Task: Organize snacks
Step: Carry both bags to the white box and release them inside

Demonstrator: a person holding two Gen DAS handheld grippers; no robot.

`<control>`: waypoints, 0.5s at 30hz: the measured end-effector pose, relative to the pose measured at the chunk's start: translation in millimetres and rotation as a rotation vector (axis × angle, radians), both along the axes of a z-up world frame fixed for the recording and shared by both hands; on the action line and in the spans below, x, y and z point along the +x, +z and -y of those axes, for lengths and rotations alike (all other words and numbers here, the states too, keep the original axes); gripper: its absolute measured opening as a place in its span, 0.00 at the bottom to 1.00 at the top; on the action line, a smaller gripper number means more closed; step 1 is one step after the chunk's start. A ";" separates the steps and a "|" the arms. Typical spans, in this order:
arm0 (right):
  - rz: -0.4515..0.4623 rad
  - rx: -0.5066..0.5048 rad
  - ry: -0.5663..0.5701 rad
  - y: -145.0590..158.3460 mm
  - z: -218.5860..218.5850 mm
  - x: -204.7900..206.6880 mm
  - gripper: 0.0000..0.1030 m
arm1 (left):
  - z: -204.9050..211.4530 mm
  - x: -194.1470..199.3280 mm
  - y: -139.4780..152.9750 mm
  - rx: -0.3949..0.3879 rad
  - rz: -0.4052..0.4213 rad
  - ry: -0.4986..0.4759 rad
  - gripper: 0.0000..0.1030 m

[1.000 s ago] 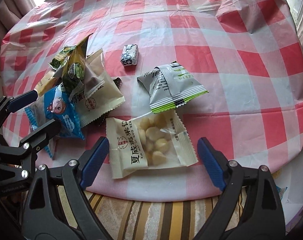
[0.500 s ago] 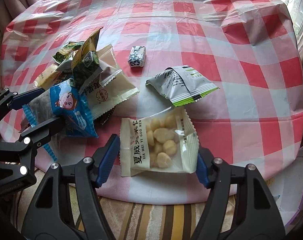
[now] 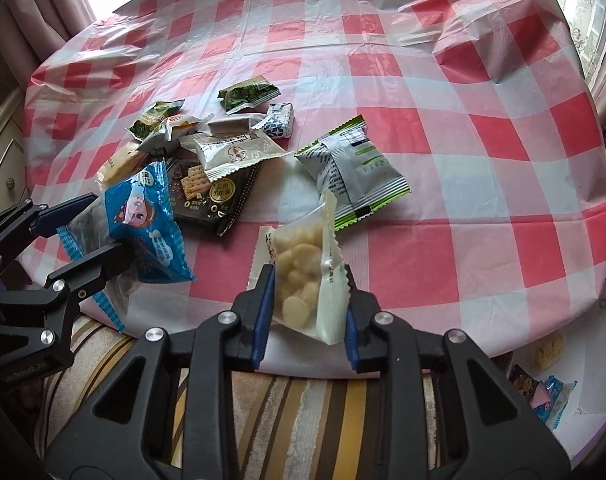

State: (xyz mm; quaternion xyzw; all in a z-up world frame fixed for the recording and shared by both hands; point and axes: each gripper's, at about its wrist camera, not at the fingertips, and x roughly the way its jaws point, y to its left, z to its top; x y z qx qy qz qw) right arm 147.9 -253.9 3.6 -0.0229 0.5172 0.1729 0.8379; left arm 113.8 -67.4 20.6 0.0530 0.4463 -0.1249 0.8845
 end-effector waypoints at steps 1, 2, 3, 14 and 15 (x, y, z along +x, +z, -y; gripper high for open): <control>-0.002 0.007 0.002 0.5 1.3 -1.4 0.27 | 0.8 -1.5 0.8 -0.001 0.001 0.001 0.57; -0.002 0.014 0.004 1.5 2.7 -3.2 0.25 | 1.7 -2.6 1.4 -0.001 0.001 0.002 0.57; -0.002 0.019 0.005 2.1 4.3 -4.6 0.24 | 2.8 -3.8 2.2 0.000 0.001 0.004 0.57; 0.026 0.087 -0.012 18.9 31.9 -22.8 0.22 | 21.1 -13.0 12.0 -0.003 0.011 -0.015 0.57; 0.029 0.091 -0.019 20.4 35.7 -24.3 0.22 | 23.1 -12.9 12.7 -0.005 0.011 -0.018 0.57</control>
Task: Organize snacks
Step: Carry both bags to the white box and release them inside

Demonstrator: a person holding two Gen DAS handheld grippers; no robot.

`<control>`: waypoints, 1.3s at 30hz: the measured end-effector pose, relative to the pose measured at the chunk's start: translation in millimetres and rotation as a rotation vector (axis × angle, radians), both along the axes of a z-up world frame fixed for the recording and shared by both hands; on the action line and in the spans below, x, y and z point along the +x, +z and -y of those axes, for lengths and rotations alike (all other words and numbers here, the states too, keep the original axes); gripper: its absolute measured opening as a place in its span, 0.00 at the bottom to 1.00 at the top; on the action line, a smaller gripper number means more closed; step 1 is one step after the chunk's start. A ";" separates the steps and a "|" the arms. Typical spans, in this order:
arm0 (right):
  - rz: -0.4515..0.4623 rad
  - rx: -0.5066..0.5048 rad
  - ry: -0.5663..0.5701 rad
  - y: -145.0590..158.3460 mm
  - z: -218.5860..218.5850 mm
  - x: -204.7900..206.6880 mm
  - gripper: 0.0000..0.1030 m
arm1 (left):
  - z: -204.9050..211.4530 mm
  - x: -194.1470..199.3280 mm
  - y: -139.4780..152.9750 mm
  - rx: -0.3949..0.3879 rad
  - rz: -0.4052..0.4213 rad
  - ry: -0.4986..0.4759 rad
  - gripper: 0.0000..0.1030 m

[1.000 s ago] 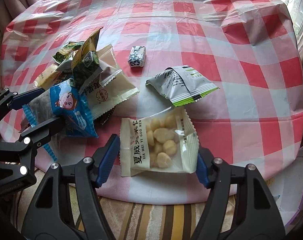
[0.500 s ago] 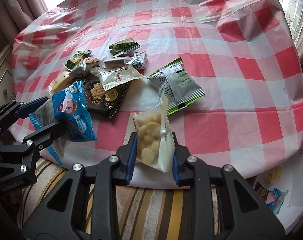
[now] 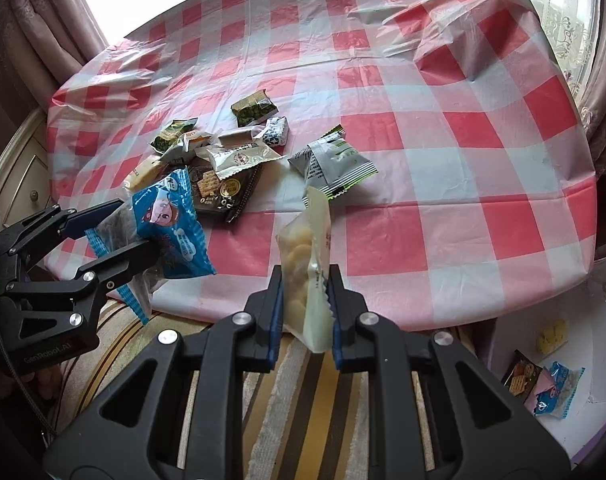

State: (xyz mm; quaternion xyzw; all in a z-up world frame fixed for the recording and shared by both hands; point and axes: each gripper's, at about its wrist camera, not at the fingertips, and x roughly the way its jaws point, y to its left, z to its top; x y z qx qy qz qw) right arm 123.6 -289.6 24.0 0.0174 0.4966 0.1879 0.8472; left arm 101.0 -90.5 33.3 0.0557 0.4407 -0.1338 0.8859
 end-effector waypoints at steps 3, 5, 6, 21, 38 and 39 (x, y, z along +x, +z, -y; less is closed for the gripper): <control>0.004 0.014 -0.026 2.7 13.0 -2.4 0.22 | 7.8 0.5 2.5 -0.005 0.001 -0.012 0.57; 0.005 0.021 -0.043 4.5 22.0 -3.6 0.22 | 14.3 2.2 3.6 -0.018 -0.003 -0.024 0.57; 0.007 0.023 -0.051 5.6 26.4 -4.5 0.22 | 19.0 2.4 4.2 -0.020 -0.003 -0.032 0.57; 0.014 0.025 -0.236 5.5 123.8 -19.2 0.22 | 104.7 11.3 11.1 -0.009 -0.013 -0.186 0.57; -0.031 -0.005 -0.508 -20.7 244.7 -38.2 0.22 | 234.7 20.5 -6.6 -0.057 -0.153 -0.364 0.57; -0.032 -0.002 -0.515 -21.2 248.4 -38.2 0.22 | 239.6 20.7 -8.8 -0.060 -0.165 -0.369 0.57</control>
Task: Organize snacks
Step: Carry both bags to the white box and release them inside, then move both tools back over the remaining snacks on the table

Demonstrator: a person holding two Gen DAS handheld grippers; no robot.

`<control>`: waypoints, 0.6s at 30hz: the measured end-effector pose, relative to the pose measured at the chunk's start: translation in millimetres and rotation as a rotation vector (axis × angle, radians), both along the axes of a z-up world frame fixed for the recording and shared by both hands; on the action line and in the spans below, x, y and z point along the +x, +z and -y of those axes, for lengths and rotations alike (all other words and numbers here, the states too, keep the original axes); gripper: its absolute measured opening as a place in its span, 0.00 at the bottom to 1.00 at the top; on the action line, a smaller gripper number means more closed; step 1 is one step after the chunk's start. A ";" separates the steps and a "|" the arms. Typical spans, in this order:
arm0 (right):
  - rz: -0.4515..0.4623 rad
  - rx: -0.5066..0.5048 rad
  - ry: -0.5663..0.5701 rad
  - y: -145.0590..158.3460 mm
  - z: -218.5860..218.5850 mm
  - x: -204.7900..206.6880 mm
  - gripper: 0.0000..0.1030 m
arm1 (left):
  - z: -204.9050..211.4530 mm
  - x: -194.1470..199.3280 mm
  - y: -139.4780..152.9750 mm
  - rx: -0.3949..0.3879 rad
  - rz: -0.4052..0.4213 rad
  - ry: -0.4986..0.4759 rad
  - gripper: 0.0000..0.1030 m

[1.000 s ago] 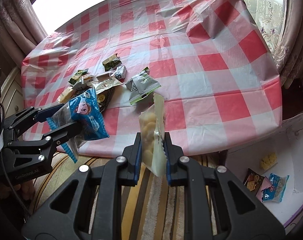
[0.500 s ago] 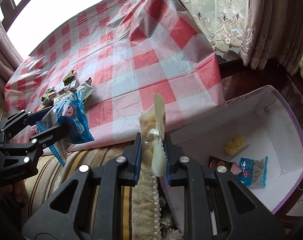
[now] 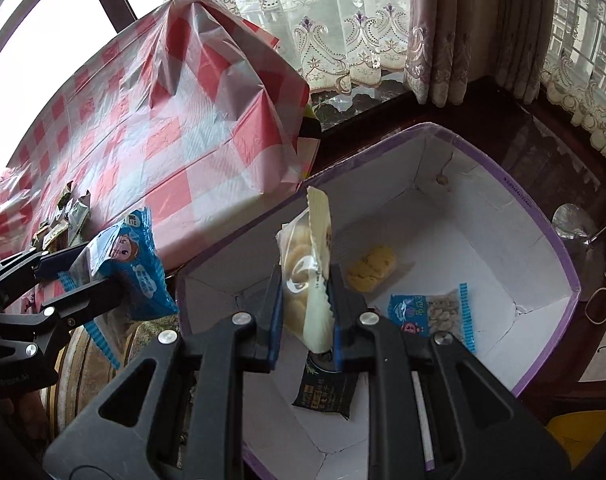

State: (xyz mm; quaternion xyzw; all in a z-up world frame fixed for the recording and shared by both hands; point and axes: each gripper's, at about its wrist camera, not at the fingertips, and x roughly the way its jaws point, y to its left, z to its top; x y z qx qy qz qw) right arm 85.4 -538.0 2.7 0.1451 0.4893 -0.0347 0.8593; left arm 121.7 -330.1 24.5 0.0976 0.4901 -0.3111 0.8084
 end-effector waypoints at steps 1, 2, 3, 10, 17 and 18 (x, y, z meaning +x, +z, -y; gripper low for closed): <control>0.001 0.002 -0.007 -0.1 3.2 -0.2 0.22 | 4.7 0.6 -2.6 -0.001 -0.013 -0.005 0.57; 0.002 0.002 -0.014 -0.9 6.9 0.1 0.23 | 8.8 0.9 -4.6 0.000 -0.022 -0.008 0.57; 0.003 0.001 -0.020 -1.1 9.5 0.0 0.23 | 12.7 1.1 -6.3 0.002 -0.029 -0.010 0.58; 0.001 -0.009 -0.045 0.0 20.3 3.8 0.34 | 24.9 4.1 -11.7 -0.009 -0.064 -0.006 0.64; 0.021 -0.073 -0.043 10.4 11.4 4.7 0.70 | 7.1 7.7 -1.3 -0.058 -0.011 0.072 0.67; 0.023 -0.086 -0.041 12.5 9.2 5.3 0.72 | 4.7 7.5 2.3 -0.063 0.012 0.081 0.68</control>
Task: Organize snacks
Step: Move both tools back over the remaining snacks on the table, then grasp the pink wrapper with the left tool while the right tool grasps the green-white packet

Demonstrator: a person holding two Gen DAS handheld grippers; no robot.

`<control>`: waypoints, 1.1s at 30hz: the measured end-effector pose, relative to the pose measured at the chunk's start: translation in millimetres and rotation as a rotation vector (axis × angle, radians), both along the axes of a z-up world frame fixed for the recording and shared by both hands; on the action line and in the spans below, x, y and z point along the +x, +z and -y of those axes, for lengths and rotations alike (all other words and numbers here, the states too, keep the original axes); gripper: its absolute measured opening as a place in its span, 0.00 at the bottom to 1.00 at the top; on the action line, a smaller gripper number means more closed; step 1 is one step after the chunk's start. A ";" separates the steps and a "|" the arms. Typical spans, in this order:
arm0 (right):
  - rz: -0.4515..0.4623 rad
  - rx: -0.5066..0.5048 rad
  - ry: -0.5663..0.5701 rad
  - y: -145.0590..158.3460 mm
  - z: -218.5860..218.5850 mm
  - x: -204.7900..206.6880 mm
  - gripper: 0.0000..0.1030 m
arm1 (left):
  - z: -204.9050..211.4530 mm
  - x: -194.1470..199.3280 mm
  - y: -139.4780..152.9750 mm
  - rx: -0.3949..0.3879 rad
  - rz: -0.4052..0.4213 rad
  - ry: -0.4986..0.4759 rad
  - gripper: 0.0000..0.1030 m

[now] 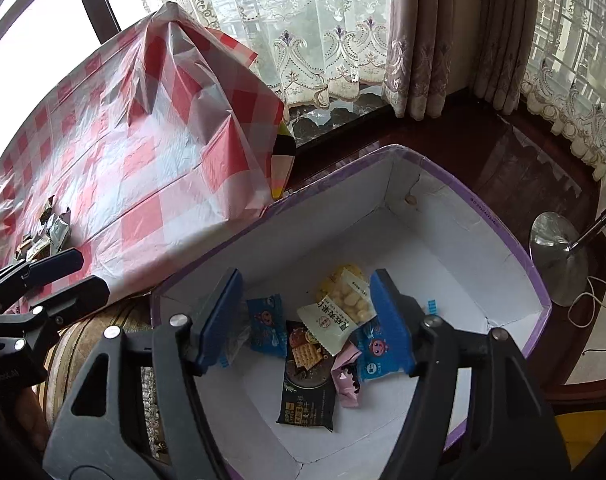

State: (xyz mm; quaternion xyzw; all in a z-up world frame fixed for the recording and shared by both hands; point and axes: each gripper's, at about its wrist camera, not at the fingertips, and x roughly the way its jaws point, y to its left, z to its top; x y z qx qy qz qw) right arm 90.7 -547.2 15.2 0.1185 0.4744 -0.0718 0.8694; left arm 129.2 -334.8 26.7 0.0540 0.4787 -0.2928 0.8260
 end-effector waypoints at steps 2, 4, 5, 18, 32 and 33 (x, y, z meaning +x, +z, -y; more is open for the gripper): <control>0.012 -0.028 0.006 5.1 -5.1 0.4 0.80 | -3.5 -1.1 5.5 -0.002 0.040 0.007 0.71; 0.031 -0.058 0.004 11.3 -10.5 0.1 0.83 | -6.9 -2.3 8.6 -0.001 0.066 0.014 0.73; 0.043 -0.069 0.003 14.1 -13.0 0.4 0.84 | -8.4 -2.6 9.4 0.003 0.072 0.018 0.73; 0.158 -0.211 0.066 45.9 -75.2 14.9 0.88 | -56.1 -3.9 25.5 0.061 0.177 0.139 0.73; 0.189 -0.075 0.324 47.4 -182.3 42.0 0.88 | -195.5 -7.3 37.3 -0.050 0.193 0.518 0.73; 0.189 -0.065 0.342 46.3 -188.7 42.6 0.88 | -209.3 -9.0 36.3 -0.063 0.185 0.566 0.73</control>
